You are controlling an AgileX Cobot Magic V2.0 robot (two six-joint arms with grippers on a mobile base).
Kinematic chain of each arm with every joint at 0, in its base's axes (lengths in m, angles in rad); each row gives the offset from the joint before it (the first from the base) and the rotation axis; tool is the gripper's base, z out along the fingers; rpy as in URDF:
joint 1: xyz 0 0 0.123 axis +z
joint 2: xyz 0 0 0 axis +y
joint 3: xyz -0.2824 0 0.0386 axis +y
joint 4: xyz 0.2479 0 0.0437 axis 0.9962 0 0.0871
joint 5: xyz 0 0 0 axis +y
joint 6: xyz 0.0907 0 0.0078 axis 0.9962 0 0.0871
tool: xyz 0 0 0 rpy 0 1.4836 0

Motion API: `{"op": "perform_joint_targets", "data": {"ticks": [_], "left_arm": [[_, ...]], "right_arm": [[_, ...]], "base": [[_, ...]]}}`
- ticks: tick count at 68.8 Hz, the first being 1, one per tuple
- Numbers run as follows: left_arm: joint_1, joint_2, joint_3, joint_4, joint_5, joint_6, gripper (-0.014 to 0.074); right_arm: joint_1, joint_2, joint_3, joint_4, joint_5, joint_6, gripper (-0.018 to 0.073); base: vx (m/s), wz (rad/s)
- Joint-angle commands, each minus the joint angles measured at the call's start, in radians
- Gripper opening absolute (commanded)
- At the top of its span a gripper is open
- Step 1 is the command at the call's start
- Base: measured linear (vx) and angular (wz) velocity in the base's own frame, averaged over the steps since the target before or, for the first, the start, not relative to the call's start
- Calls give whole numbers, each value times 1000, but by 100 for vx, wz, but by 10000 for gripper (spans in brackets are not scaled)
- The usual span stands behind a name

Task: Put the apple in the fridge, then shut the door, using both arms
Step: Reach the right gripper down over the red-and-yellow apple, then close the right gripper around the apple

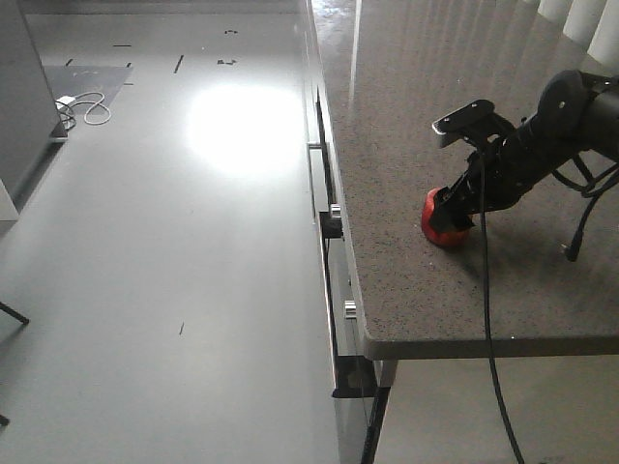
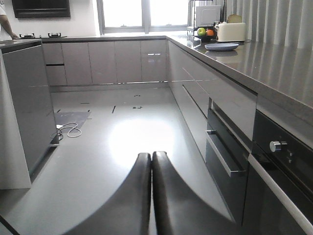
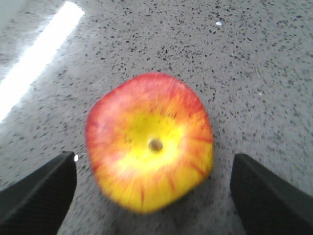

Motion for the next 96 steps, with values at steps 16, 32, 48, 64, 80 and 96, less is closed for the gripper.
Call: {"op": "perform_joint_targets", "data": {"ticks": [16, 32, 48, 64, 80, 96], "left_arm": [[-7, -14, -16, -10, -69, -1, -6], [-7, -14, -16, -10, -69, -1, -6], [-7, -14, -16, -10, -69, -1, -6], [-7, -14, -16, -10, -69, -1, -6], [-7, -14, -16, -10, -69, -1, -6], [-7, -14, -16, -10, -69, -1, -6]], "right_arm": [[0, 46, -79, 56, -31, -145, 585], [0, 45, -79, 125, -32, -174, 426], [0, 4, -79, 156, -24, -74, 251], [0, -70, -79, 231, 88, 26, 143], [27, -190, -1, 287, 130, 131, 121], [164, -400, 268, 364, -3, 125, 123]], "base": [[0, 0], [0, 0], [0, 0], [0, 0], [0, 0], [0, 0]]}}
